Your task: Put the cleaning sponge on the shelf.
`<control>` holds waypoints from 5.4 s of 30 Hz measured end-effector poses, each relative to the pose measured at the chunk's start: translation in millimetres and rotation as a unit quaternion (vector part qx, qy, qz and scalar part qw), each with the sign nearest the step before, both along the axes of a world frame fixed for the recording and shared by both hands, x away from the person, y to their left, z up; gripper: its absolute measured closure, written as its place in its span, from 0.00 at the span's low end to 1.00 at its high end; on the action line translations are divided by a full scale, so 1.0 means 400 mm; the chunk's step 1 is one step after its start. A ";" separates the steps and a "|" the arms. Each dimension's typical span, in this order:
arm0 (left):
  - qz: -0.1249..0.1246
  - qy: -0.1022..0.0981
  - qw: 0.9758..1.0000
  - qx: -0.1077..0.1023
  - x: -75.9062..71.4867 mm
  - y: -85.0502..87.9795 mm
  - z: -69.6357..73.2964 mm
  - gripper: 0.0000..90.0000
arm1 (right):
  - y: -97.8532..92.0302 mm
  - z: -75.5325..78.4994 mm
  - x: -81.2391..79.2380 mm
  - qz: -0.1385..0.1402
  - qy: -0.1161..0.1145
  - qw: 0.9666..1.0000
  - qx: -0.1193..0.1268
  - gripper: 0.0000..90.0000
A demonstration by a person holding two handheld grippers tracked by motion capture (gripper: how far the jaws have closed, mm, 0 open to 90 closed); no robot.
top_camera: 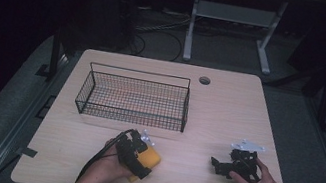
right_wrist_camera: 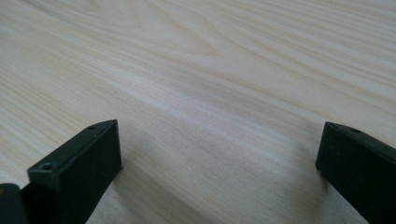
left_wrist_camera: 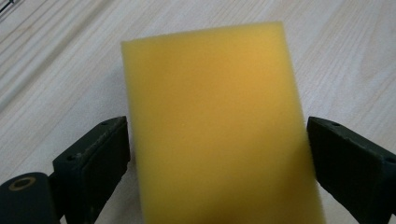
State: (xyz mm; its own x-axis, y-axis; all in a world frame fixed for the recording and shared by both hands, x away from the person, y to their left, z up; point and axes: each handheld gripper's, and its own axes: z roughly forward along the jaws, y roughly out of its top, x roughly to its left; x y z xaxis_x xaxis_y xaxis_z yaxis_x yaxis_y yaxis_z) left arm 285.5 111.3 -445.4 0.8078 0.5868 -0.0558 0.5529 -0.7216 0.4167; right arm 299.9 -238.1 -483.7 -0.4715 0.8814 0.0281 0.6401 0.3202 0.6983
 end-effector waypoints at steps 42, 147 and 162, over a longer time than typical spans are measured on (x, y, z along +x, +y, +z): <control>0.002 -0.004 1.000 -0.029 0.019 0.058 0.079 0.26 | 0.001 0.000 0.000 -0.001 0.001 1.000 0.001 0.00; 0.138 -0.057 0.988 -0.034 0.349 0.283 0.267 0.26 | 0.000 0.000 0.000 -0.001 0.001 1.000 0.000 0.00; 0.180 -0.058 0.982 -0.029 0.408 0.345 0.249 0.26 | 0.000 0.000 0.000 -0.001 0.000 1.000 0.000 0.00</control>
State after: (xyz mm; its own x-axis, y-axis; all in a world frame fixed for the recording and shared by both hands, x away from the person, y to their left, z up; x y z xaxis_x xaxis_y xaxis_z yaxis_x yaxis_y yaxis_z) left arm 448.9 249.3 -345.7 0.5522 0.8335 -0.0174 0.7135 -0.4617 0.5270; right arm 300.0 -238.0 -483.6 -0.4704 0.8820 0.0286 0.6410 0.3192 0.6980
